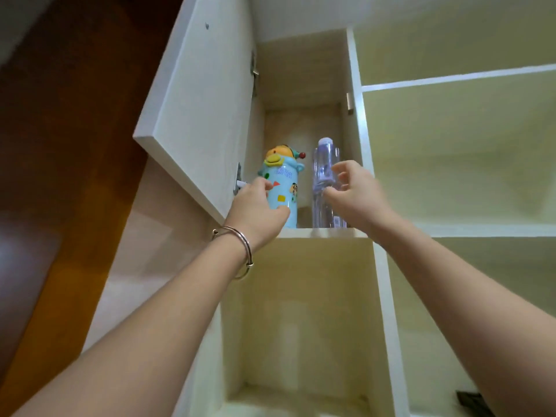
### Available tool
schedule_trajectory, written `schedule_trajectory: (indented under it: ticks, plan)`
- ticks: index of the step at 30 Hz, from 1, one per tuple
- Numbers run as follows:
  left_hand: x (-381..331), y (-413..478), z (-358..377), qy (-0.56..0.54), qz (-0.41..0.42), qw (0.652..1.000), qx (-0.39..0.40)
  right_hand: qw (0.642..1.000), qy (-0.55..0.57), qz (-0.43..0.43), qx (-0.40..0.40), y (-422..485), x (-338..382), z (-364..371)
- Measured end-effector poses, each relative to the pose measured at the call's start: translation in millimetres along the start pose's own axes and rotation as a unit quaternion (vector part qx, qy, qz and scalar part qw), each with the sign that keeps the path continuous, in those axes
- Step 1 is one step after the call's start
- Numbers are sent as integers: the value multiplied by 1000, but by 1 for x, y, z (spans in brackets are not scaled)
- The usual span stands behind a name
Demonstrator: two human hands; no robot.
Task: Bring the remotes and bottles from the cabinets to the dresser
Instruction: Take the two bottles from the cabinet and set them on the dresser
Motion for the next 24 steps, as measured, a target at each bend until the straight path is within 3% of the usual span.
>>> schedule_trajectory:
  ticks: [9, 19, 24]
  plan:
    - [49, 62, 46, 2, -132, 990, 41, 994, -71, 75, 32, 38, -28, 24]
    - [58, 93, 84, -124, -150, 978, 77, 988, -50, 148, 15, 69, -53, 33]
    - [62, 95, 76, -101, -119, 986, 52, 983, -22, 182, 5, 78, -62, 42]
Point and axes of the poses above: each hand's wrist, its own y-axis towards the middle knuckle, its own z-axis out of the palm, x = y × z, the point moved 9 cm from there along y, towards the middle knuckle, and after that the axes turned 1 degree about z, right-handed, at the moved point
